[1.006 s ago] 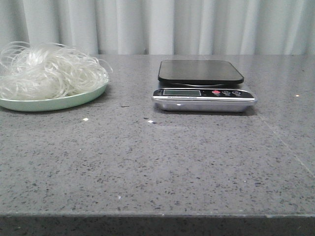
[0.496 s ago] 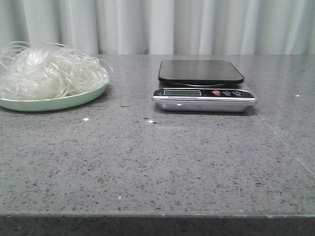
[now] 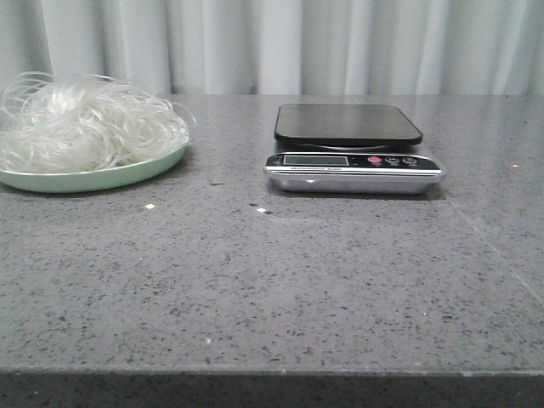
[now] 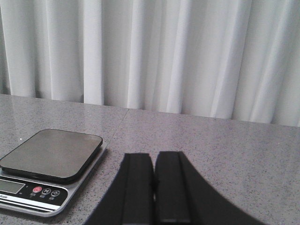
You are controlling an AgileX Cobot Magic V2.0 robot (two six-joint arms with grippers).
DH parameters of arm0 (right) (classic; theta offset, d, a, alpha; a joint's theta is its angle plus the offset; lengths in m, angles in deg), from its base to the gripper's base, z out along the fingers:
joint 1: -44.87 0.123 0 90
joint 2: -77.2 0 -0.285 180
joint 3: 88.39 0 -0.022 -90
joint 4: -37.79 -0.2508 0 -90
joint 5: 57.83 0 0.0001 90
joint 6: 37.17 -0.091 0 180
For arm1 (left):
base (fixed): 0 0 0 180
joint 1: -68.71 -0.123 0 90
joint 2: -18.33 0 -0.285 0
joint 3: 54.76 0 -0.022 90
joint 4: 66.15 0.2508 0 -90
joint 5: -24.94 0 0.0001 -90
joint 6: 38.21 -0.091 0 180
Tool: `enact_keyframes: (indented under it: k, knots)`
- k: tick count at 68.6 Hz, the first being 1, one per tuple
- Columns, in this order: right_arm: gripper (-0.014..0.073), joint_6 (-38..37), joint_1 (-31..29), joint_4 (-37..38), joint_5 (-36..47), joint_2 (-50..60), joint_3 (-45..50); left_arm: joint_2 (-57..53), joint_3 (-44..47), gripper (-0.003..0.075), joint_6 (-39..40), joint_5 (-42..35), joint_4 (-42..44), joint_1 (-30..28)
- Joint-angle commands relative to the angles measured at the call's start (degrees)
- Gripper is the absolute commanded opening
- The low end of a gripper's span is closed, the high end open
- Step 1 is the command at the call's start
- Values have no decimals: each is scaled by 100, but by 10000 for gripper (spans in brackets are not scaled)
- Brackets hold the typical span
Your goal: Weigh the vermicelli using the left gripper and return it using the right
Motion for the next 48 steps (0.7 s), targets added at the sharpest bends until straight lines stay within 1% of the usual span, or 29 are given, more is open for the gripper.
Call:
enact_keyframes:
  k: [1, 12, 24, 25, 26, 28, 48]
  knots:
    - [150, 25, -17, -10, 483, -64, -148, -151, 206, 137, 58, -790, -56, -11]
    - [150, 25, -17, -10, 483, -64, -148, -743, 1342, 137, 58, -1678, -56, 0]
    - [150, 25, -17, -10, 483, -64, -148, -1174, 2352, 137, 58, -2186, -75, 0]
    - [150, 25, -17, -10, 483, -64, -148, -1195, 2352, 137, 58, -2186, -75, 0]
    - [150, 25, -17, -10, 483, -64, -148, -1261, 2317, 137, 58, -1825, -75, 0]
    - [150, 25, -17, -10, 483, -64, -148, -1305, 2299, 137, 58, -1646, -75, 0]
    - [150, 25, -17, -10, 482, -64, -148, -1266, 2316, 137, 58, -1682, -75, 0]
